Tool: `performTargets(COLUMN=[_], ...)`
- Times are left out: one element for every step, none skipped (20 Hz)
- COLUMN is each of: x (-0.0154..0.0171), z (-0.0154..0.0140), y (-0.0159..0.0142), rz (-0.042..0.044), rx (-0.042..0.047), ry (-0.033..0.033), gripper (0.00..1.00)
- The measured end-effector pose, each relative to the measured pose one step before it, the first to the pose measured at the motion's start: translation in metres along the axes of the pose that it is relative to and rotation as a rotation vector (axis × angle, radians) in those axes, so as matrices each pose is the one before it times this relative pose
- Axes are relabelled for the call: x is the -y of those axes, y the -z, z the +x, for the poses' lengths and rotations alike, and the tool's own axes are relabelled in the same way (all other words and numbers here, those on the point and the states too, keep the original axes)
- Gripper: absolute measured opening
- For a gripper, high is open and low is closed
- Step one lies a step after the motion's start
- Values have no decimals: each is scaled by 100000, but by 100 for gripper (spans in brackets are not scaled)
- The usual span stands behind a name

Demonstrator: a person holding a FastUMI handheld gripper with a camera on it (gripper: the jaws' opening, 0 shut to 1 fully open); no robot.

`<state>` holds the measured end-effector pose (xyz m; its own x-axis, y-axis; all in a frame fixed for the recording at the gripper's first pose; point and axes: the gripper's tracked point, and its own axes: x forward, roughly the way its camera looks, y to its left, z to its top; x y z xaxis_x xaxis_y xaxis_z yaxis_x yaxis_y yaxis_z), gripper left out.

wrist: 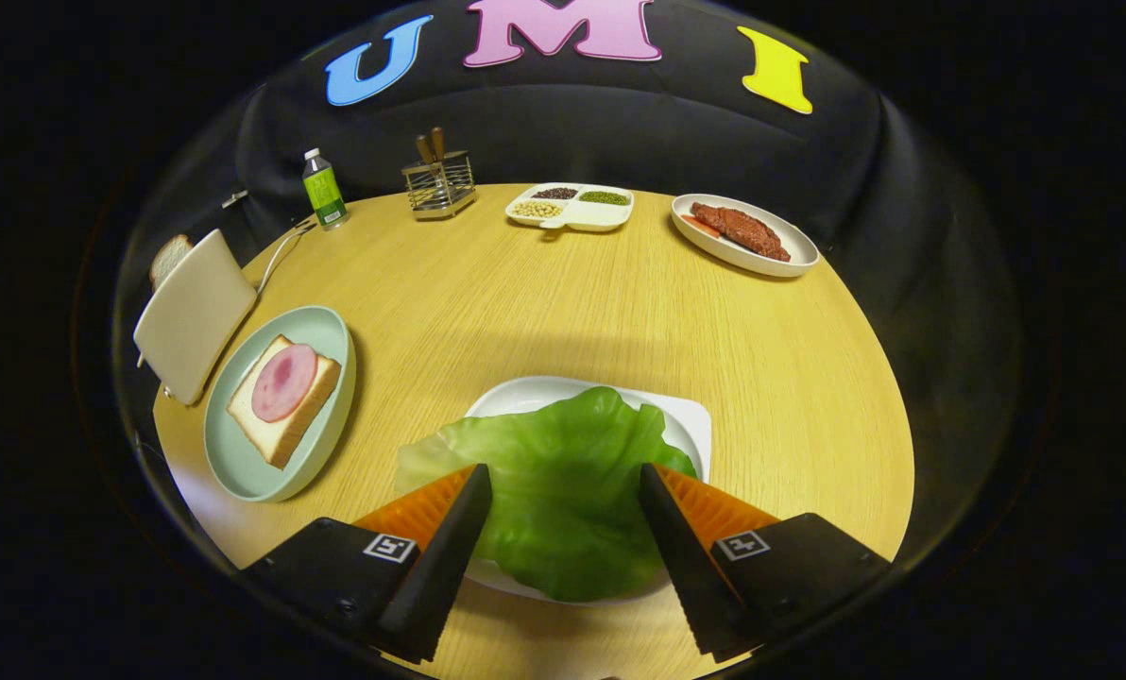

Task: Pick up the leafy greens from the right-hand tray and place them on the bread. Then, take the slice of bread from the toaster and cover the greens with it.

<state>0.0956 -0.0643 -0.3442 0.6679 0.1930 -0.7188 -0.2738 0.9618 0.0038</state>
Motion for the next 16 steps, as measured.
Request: performTargets(x=[-55,-100,47,-234,-200,-242,-264,-203,-238,-153,-117,-88,31,-124,-21,99], z=[146,-235,260,190,-124,35,-35,175,-200,-60,-85,88,-55,76,-237,312], y=[107,9,-14,-11,44,-64,5,57,-24,9,-40,39,-65,-1,0,15], rz=[369,-320,-221,26,-602,-1094,-427,-353,-436,-109,-449,-444,-118,115,567,-42], rx=[-33,-74,-125,39,-215,-87,-98,-148,-307,-123,338,5,-73,-380,-356,-476], ry=[-196,-120,-133,-924,-76,-596,-416,-75,-216,228,-205,93,-56,-785,-479,-712], gripper=[99,98,95,95,87,80,71,60,49,37,24,21,14,14,9,9])
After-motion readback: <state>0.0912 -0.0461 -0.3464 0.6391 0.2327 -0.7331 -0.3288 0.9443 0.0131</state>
